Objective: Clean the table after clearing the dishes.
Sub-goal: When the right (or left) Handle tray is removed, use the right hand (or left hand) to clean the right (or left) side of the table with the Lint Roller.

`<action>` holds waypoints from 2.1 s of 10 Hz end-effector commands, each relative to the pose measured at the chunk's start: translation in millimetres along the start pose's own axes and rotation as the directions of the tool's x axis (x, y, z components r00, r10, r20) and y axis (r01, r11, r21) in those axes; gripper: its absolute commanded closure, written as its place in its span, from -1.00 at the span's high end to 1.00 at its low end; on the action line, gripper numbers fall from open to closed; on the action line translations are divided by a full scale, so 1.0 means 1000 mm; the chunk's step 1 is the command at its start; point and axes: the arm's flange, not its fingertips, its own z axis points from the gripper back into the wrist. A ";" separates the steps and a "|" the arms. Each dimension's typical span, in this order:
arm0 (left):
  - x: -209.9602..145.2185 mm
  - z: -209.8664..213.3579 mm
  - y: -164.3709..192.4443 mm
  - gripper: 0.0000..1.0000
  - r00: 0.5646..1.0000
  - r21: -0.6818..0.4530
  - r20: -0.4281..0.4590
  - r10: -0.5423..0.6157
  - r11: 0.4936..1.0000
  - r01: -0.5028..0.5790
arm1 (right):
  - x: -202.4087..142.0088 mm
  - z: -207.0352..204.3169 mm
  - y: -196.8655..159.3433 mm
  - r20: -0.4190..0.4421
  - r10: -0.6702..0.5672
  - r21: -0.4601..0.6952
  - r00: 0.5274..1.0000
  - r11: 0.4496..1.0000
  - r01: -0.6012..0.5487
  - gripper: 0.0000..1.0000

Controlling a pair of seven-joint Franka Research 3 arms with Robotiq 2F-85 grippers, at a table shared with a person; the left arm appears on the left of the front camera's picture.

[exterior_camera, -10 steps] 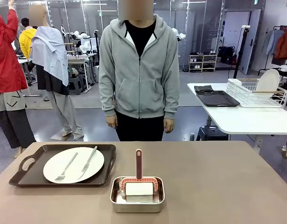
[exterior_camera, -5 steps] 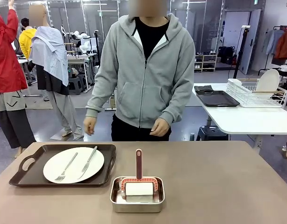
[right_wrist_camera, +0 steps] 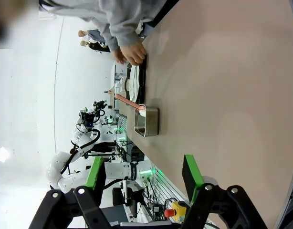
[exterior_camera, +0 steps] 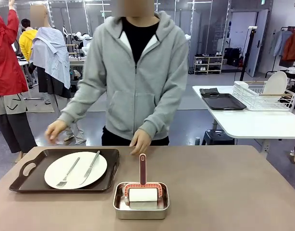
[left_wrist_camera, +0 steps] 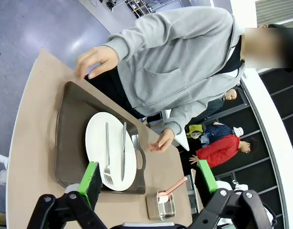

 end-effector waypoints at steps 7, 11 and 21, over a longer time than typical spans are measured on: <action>0.002 0.003 0.000 1.00 1.000 -0.017 0.009 -0.002 1.000 0.002 | -0.004 0.000 0.003 -0.008 -0.008 0.001 1.000 1.000 0.008 0.63; 0.002 0.003 0.000 1.00 1.000 -0.017 0.009 -0.002 1.000 0.002 | -0.004 0.000 0.003 -0.008 -0.008 0.001 1.000 1.000 0.008 0.63; -0.113 -0.269 -0.279 1.00 -0.139 -0.553 -0.594 -0.792 0.278 0.786 | -0.004 0.000 0.003 -0.008 -0.008 0.001 1.000 1.000 0.008 0.63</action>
